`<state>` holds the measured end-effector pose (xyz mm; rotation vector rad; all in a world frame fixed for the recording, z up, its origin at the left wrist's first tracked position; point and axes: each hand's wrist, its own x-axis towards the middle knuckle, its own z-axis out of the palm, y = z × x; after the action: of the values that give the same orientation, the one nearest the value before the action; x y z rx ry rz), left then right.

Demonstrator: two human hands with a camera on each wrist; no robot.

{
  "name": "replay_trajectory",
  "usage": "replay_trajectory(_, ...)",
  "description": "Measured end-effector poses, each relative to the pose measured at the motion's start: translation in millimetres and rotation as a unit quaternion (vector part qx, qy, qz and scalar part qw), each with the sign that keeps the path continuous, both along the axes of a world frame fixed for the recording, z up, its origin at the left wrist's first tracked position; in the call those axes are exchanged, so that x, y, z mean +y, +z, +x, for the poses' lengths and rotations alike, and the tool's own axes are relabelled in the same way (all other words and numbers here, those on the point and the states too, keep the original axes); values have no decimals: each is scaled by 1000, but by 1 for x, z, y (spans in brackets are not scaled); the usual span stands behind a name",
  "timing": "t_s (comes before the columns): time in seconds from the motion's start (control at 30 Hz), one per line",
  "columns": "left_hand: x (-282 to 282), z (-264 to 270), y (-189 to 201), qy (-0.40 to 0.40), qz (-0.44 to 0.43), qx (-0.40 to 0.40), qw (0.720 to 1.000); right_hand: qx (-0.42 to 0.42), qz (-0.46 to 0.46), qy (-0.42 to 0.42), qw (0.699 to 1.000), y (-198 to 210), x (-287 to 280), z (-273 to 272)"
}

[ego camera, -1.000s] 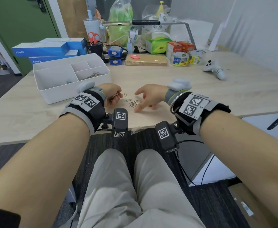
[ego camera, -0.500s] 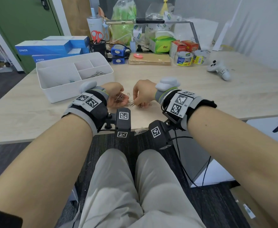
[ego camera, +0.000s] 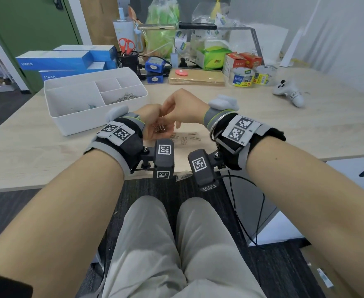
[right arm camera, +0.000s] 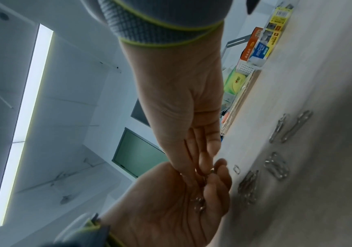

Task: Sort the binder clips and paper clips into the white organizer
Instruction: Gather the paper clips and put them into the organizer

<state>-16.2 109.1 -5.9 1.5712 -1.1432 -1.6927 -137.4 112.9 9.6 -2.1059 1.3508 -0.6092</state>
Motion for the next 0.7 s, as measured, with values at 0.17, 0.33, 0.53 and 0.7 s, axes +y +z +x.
replay_trajectory(0.17, -1, 15, 0, 65, -6, -18, 998, 57, -23, -34, 998, -1, -7, -7)
replay_trajectory(0.33, -2, 23, 0, 70, 1, -46, 996, 265, 26, 51, 962, -13, 3, -2)
replay_trajectory(0.53, 2, 20, 2, 56, 6, -46, 997, 231, 20, 89, 969, -10, 14, -14)
replay_trajectory(0.7, 7, 21, 3, 49, 0, -38, 998, 229, -38, 34, 972, -7, 15, -25)
